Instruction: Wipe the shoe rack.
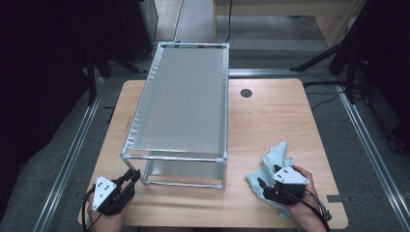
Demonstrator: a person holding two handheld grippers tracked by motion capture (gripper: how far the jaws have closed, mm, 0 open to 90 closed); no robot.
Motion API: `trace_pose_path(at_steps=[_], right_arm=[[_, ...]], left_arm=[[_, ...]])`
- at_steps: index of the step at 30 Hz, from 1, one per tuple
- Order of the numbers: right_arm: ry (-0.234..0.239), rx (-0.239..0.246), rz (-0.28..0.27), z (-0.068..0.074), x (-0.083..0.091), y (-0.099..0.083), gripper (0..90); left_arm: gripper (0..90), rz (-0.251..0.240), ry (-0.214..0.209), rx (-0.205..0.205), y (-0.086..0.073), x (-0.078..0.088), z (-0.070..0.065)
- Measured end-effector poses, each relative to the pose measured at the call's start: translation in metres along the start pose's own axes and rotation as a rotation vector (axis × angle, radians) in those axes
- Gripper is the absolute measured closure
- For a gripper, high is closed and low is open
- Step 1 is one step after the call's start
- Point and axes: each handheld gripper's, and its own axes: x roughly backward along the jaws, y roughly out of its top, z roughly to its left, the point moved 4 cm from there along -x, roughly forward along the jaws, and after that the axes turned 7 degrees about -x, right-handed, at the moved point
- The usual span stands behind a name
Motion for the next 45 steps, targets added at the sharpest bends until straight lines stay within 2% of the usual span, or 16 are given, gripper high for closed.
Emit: trace_pose_path(at_steps=[3, 4, 8, 10, 14, 16, 18, 20, 23, 24, 26, 30, 35, 40, 42, 45], right_arm=[[-0.008, -0.027, 0.063, -0.01, -0.005, -0.01, 33.6], [0.006, -0.044, 0.075, -0.013, -0.005, -0.013, 34.8], [0.065, -0.059, 0.078, -0.015, 0.002, -0.019, 42.3], [0.074, -0.085, 0.082, -0.015, 0.003, -0.02, 46.6], [0.065, -0.07, 0.081, -0.002, 0.002, -0.016, 77.9], [0.06, -0.074, 0.07, 0.011, -0.003, -0.012, 80.9], [0.133, -0.077, 0.046, 0.031, -0.009, -0.008, 81.6], [0.193, -0.035, 0.028, 0.054, -0.015, -0.002, 81.6], [0.241, 0.01, -0.024, 0.083, -0.018, 0.011, 81.9], [0.233, 0.015, -0.038, 0.089, -0.018, 0.016, 82.1], [0.215, 0.006, -0.071, 0.092, -0.016, 0.023, 82.2], [0.24, -0.024, -0.149, 0.091, -0.002, 0.036, 82.2], [0.248, -0.026, -0.246, 0.091, 0.025, 0.057, 82.0], [0.25, -0.044, -0.383, 0.09, 0.053, 0.08, 81.7], [0.249, -0.036, -0.401, 0.09, 0.059, 0.084, 81.6], [0.243, -0.021, -0.364, 0.091, 0.051, 0.078, 81.5]], left_arm=[[76.9, -0.004, -0.018, 0.001, 0.0, -0.001, 0.0], [79.5, -0.005, -0.019, -0.001, 0.0, -0.001, 0.0], [80.1, -0.005, -0.023, -0.002, 0.0, -0.002, 0.001], [80.1, -0.005, -0.028, 0.003, 0.0, -0.003, 0.0], [80.7, -0.004, -0.04, -0.003, 0.0, -0.003, -0.002], [81.1, -0.003, -0.046, -0.012, 0.001, -0.004, -0.004], [81.4, -0.003, -0.057, -0.015, 0.001, -0.004, -0.006], [81.5, -0.002, -0.061, -0.019, 0.001, -0.004, -0.008], [81.6, 0.001, -0.051, -0.023, 0.001, -0.004, -0.008], [81.7, 0.0, -0.042, -0.014, 0.001, -0.003, -0.006], [81.7, -0.001, -0.055, 0.002, 0.0, -0.003, -0.002], [81.8, 0.0, -0.055, -0.007, 0.0, -0.003, -0.004], [81.8, 0.0, -0.058, -0.018, 0.001, -0.004, -0.007], [81.8, -0.001, -0.059, -0.02, 0.001, -0.004, -0.009], [81.8, -0.002, -0.06, -0.021, 0.001, -0.004, -0.009], [81.8, -0.002, -0.062, -0.02, 0.001, -0.004, -0.009]])
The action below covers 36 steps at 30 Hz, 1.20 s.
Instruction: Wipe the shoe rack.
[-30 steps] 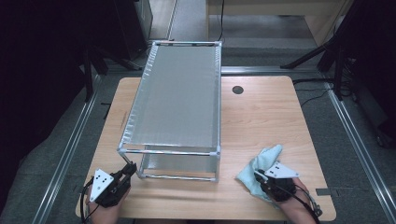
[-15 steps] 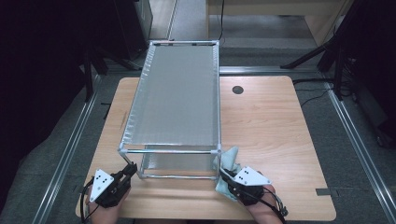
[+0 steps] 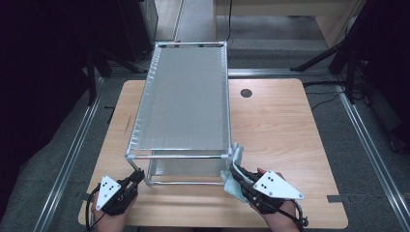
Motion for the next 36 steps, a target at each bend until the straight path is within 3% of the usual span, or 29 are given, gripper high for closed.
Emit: trace_pose_path(at_steps=[3, 5, 7, 10, 13, 21, 24, 26, 27, 33, 36], right_arm=[[0.006, -0.01, 0.086, -0.006, -0.013, -0.026, 81.2], [0.052, -0.044, 0.157, -0.012, -0.021, -0.046, 80.7], [0.07, -0.076, 0.215, -0.019, -0.026, -0.062, 80.8], [0.084, -0.074, 0.267, -0.021, -0.031, -0.073, 80.8], [0.083, -0.057, 0.249, -0.017, -0.029, -0.065, 80.7], [0.093, -0.055, 0.027, -0.01, -0.001, -0.009, 80.6], [0.048, -0.051, 0.011, -0.02, 0.006, -0.002, 80.6], [0.008, -0.08, 0.017, -0.037, 0.008, -0.007, 80.6], [-0.018, -0.099, 0.021, -0.047, 0.008, -0.01, 80.6], [-0.28, -0.225, 0.066, -0.109, -0.009, -0.029, 80.8], [-0.368, -0.251, 0.087, -0.128, -0.031, -0.031, 80.8]], left_arm=[[81.9, 0.0, -0.002, 0.002, 0.0, 0.0, 0.0], [81.9, 0.0, -0.003, 0.002, 0.0, 0.0, 0.0], [81.9, -0.001, -0.005, 0.003, 0.0, 0.0, 0.0], [81.9, -0.001, -0.006, 0.003, 0.0, 0.0, 0.0], [81.9, -0.002, -0.005, 0.003, 0.0, 0.0, 0.0], [81.6, -0.01, -0.017, 0.006, -0.001, 0.0, 0.0], [77.5, -0.023, -0.031, 0.006, -0.002, 0.001, 0.001], [67.8, -0.021, -0.07, 0.012, -0.003, 0.004, 0.002], [63.8, -0.027, -0.067, 0.011, -0.003, 0.006, 0.003], [55.6, -0.072, -0.06, 0.007, -0.004, 0.023, 0.013], [55.3, -0.077, -0.041, 0.019, -0.006, 0.027, 0.019]])
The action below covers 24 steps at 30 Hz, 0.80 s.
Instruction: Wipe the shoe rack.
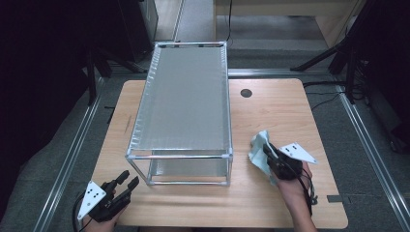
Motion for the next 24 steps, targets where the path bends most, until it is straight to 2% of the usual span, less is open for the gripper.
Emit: trace_pose_path(at_steps=[5, 6, 9, 10, 13, 14, 19, 24], right_arm=[[-0.088, 0.007, 0.026, -0.006, -0.041, 0.009, 80.3], [-0.099, 0.009, 0.023, -0.006, -0.047, 0.011, 78.0], [-0.112, 0.021, 0.03, -0.007, -0.059, 0.015, 58.0], [-0.097, 0.02, 0.026, -0.006, -0.06, 0.016, 50.5], [-0.067, 0.001, 0.038, -0.004, -0.055, 0.015, 28.9], [-0.058, 0.008, 0.039, -0.004, -0.051, 0.014, 25.1], [-0.035, 0.015, 0.012, -0.01, -0.026, 0.009, 12.9], [-0.063, 0.003, 0.007, -0.028, -0.002, -0.003, 4.9]], left_arm=[[55.2, 0.011, 0.038, 0.003, -0.004, 0.004, 0.008], [54.9, 0.014, 0.046, 0.0, -0.005, 0.004, 0.01], [54.4, 0.017, 0.065, 0.012, -0.007, 0.004, 0.016], [54.2, 0.017, 0.068, 0.019, -0.007, 0.004, 0.018], [53.3, 0.019, 0.083, 0.03, -0.009, 0.003, 0.024], [52.7, 0.019, 0.086, 0.034, -0.009, 0.003, 0.025], [48.0, 0.026, 0.102, 0.038, -0.011, 0.0, 0.026], [44.6, 0.04, 0.126, 0.053, -0.015, -0.002, 0.031]])
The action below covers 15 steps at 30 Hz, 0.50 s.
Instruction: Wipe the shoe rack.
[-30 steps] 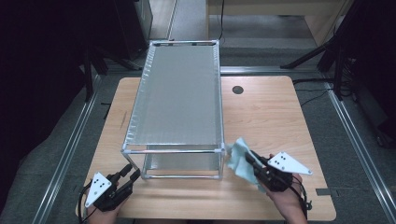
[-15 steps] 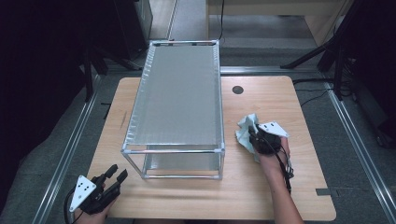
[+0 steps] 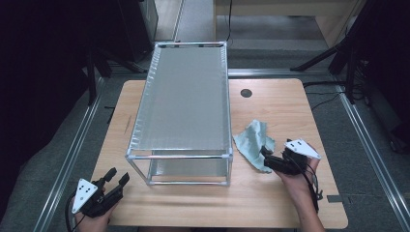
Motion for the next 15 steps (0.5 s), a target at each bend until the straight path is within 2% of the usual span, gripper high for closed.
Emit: trace_pose_path(at_steps=[6, 15], right_arm=[[-0.01, -0.038, 0.004, -0.025, 0.023, -0.02, 0.7], [-0.026, -0.057, -0.03, -0.049, 0.051, -0.036, 0.0]], left_arm=[[39.2, -0.003, 0.019, 0.044, -0.004, -0.003, 0.008], [29.0, 0.005, 0.041, 0.042, -0.005, -0.003, 0.011]])
